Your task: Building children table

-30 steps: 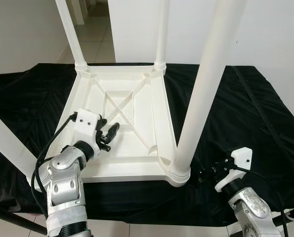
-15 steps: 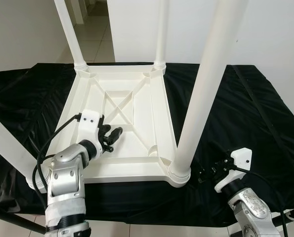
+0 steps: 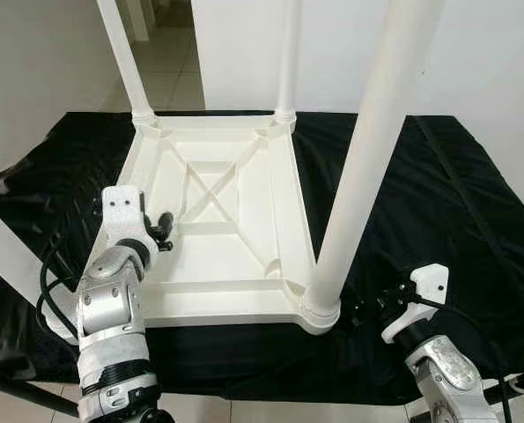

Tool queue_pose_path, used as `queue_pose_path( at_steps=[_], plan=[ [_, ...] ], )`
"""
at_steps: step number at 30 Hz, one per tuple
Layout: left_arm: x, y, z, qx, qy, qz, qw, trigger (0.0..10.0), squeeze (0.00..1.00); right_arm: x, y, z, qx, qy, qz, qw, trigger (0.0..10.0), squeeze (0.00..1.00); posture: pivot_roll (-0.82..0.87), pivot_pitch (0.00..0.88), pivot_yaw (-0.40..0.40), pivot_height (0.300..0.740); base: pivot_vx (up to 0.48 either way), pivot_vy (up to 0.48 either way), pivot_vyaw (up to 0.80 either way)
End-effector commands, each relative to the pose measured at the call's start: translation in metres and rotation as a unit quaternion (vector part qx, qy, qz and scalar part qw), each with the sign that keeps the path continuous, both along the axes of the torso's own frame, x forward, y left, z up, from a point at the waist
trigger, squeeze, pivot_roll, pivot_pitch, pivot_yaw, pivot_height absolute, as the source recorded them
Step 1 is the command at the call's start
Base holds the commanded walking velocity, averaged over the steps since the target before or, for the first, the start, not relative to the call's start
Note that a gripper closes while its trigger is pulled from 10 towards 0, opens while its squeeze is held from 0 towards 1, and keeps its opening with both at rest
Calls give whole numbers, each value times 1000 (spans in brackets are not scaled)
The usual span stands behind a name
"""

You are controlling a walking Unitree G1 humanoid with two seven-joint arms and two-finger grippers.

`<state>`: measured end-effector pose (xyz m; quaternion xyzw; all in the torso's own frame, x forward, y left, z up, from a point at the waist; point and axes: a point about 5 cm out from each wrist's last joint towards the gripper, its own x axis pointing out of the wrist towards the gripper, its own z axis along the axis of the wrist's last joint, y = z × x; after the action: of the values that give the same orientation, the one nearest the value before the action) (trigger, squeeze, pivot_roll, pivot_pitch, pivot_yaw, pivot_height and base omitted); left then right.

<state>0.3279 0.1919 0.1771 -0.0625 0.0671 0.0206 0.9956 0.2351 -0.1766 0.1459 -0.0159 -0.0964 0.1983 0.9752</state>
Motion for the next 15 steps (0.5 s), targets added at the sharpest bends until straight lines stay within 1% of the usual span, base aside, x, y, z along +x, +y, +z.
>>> queue_pose_path(
  at_steps=[1, 3, 6, 7, 8, 10, 12, 13, 14, 15],
  plan=[
    [1, 2, -3, -4, 3, 18, 1000, 10000, 0, -1, 6, -5, 1, 8, 10, 1000, 10000, 0, 12, 97, 57, 740, 0, 0, 0],
    [1, 3, -2, -8, 3, 31, 999, 10000, 0, -1, 6, -5, 2, 8, 11, 1000, 10000, 0, 12, 96, 57, 740, 0, 0, 0],
    [-1, 10, -1, -6, -9, 115, 993, 10000, 0, -1, 8, -5, 5, 9, 10, 1000, 10000, 0, 10, 96, 62, 740, 0, 0, 0],
    [-2, 10, -1, -7, -11, 131, 991, 10000, 0, -2, 8, -5, 6, 9, 10, 1000, 10000, 0, 10, 96, 62, 740, 0, 0, 0],
    [-2, 10, -1, -7, -11, 131, 991, 10000, 0, -2, 8, -5, 6, 9, 10, 1000, 10000, 0, 10, 96, 62, 740, 0, 0, 0],
    [-5, 8, 0, -3, -23, 151, 988, 10000, 0, -2, 9, -6, 7, 9, 10, 1000, 10000, 0, 6, 95, 63, 740, 0, 0, 0],
    [-6, 6, 1, -2, -29, 155, 987, 10000, 0, -2, 9, -6, 7, 10, 9, 1000, 10000, 0, 6, 95, 63, 740, 0, 0, 0],
    [-9, 4, 1, -15, -36, 161, 986, 10000, 0, -3, 9, -6, 7, 10, 9, 1000, 10000, 0, 0, 92, 66, 740, 0, 0, 0],
    [-9, 4, 1, -15, -36, 161, 986, 10000, 0, -3, 9, -6, 7, 10, 9, 1000, 10000, 0, 0, 92, 66, 740, 0, 0, 0],
    [-11, 3, 0, -28, -38, 168, 985, 10000, 0, -3, 9, -6, 7, 10, 8, 1000, 10000, 0, 0, 92, 66, 740, 0, 0, 0]
  ],
)
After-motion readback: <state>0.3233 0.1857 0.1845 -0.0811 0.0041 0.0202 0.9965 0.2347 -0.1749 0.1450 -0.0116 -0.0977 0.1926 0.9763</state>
